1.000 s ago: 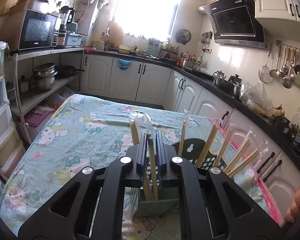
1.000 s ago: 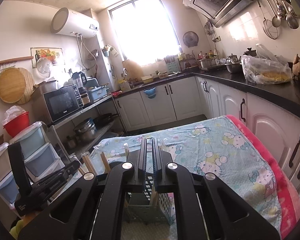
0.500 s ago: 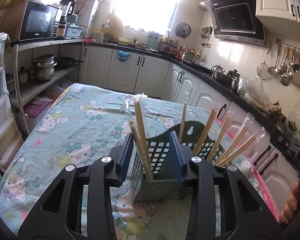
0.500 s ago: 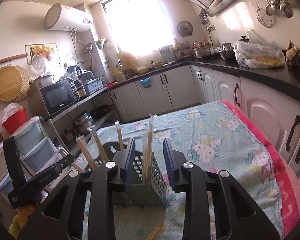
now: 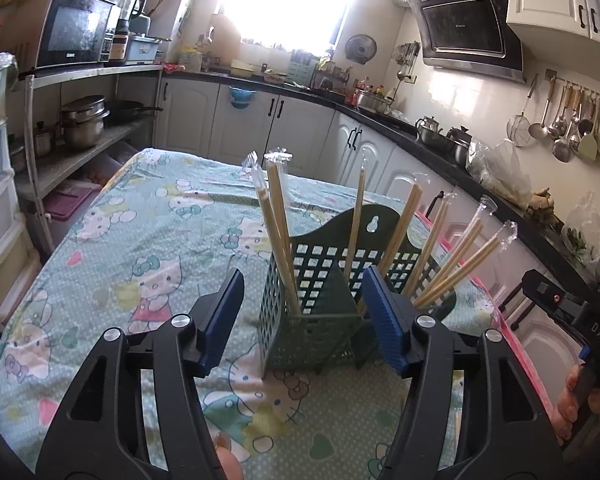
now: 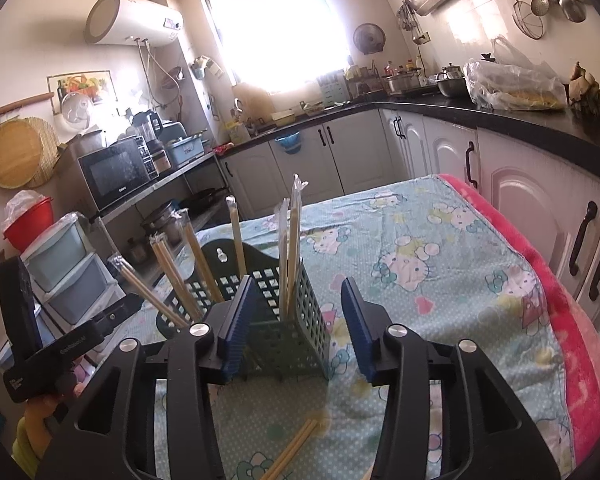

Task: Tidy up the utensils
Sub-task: 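Withdraw both open grippers from the basket toward the last loose chopsticks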

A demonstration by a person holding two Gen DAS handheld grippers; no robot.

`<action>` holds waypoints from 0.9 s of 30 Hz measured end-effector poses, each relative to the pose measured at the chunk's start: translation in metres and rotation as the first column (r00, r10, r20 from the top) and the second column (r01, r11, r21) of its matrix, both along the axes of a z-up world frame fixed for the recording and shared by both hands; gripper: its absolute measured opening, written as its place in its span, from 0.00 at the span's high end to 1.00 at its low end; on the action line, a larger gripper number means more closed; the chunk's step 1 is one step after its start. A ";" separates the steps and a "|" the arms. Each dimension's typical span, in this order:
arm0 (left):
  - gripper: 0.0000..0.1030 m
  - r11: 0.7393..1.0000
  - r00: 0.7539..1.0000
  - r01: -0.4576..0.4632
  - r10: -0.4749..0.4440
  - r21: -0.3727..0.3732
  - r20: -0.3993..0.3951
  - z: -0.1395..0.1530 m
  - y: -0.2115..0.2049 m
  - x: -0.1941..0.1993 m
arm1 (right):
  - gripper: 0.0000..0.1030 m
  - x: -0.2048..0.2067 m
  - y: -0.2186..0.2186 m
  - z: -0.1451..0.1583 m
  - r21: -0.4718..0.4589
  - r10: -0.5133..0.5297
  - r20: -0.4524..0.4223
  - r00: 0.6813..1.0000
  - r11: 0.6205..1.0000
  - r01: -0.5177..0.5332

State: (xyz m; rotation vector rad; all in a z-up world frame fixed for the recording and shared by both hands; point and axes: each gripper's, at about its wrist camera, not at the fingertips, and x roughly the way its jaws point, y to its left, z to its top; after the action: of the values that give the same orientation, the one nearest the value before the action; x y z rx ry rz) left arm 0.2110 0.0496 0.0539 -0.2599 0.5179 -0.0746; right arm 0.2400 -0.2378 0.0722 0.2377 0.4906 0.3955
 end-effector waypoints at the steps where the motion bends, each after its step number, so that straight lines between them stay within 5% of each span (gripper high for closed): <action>1: 0.44 1.000 1.000 0.002 -0.002 -0.004 -0.001 0.000 0.000 -0.002 | 0.55 -0.001 0.000 0.000 -0.003 0.000 0.000 1.000 1.000 0.000; 13: 0.12 0.999 0.999 0.040 -0.040 0.004 0.007 -0.003 -0.008 -0.022 | 0.42 -0.018 0.003 -0.007 -0.027 0.015 -0.009 1.000 1.000 -0.015; 27: 0.10 0.995 0.995 0.093 -0.092 0.030 -0.022 -0.012 -0.024 -0.036 | 0.37 -0.037 -0.001 -0.020 -0.045 0.020 -0.037 0.999 0.999 -0.022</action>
State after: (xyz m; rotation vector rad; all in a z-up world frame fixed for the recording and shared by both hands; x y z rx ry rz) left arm 0.1751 0.0257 0.0420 -0.2063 0.5511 -0.1541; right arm 0.2029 -0.2383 0.0518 0.1963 0.5375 0.4010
